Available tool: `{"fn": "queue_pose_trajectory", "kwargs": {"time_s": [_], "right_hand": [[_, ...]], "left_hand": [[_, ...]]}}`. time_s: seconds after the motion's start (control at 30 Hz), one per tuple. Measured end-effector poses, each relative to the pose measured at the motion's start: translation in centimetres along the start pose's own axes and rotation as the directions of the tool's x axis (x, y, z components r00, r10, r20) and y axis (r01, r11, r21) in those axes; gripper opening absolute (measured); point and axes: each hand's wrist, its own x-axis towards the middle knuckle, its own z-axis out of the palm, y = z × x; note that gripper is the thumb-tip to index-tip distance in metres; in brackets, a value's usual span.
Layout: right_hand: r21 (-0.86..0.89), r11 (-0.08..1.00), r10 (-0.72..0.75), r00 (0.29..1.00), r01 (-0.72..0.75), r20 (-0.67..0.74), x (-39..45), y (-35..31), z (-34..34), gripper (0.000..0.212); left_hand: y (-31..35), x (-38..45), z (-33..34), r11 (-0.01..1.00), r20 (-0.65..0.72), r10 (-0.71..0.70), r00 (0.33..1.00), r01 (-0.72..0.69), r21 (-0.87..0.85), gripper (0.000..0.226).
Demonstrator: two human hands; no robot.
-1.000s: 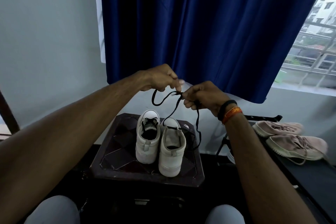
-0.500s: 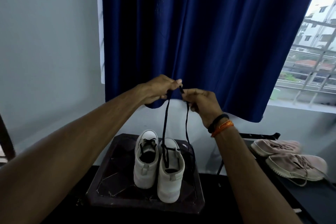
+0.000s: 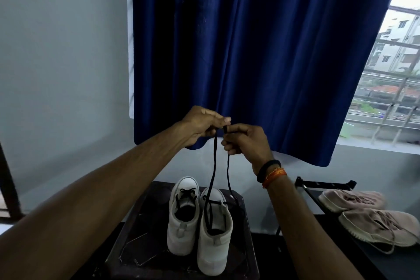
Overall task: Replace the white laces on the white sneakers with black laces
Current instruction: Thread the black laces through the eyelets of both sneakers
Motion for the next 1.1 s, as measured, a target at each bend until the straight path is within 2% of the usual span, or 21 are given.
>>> {"fn": "queue_pose_trajectory", "kwargs": {"time_s": [0.17, 0.3, 0.37, 0.5, 0.67, 0.87, 1.1], "right_hand": [[-0.041, 0.997, -0.065, 0.997, 0.063, -0.047, 0.0, 0.2, 0.6, 0.011], [0.099, 0.993, -0.056, 0.988, 0.071, -0.147, 0.1, 0.3, 1.4, 0.011], [0.167, 0.984, -0.032, 0.988, 0.058, -0.154, 0.3, 0.3, 1.6, 0.012], [0.178, 0.982, -0.040, 0.989, 0.066, -0.143, 0.5, 0.3, 1.4, 0.012], [0.040, 0.989, -0.130, 0.976, 0.139, -0.177, 0.7, 0.2, 0.9, 0.013], [-0.082, 0.974, -0.227, 0.940, 0.213, -0.255, 1.7, -1.9, 0.5, 0.008], [-0.028, 0.971, -0.235, 0.923, 0.238, -0.304, 3.5, -5.4, 0.1, 0.009]], "left_hand": [[-0.4, -0.2, -0.1, 0.998, -0.033, -0.032, 0.999, 0.030, -0.062, 0.026], [-0.3, -0.5, 0.0, 0.990, -0.006, -0.067, 0.998, 0.066, -0.125, 0.026], [-0.1, -0.4, 0.1, 0.986, -0.009, -0.073, 0.997, 0.071, -0.151, 0.025], [0.2, -0.2, -0.2, 0.985, -0.047, -0.044, 0.998, 0.035, -0.169, 0.020], [0.9, 0.0, -0.5, 0.998, -0.053, 0.055, 0.997, -0.056, -0.024, 0.015], [3.7, 0.7, -0.7, 0.969, 0.021, 0.192, 0.981, -0.193, 0.157, 0.009], [7.2, 2.1, -1.1, 0.901, 0.032, 0.331, 0.943, -0.326, 0.287, 0.004]]}}
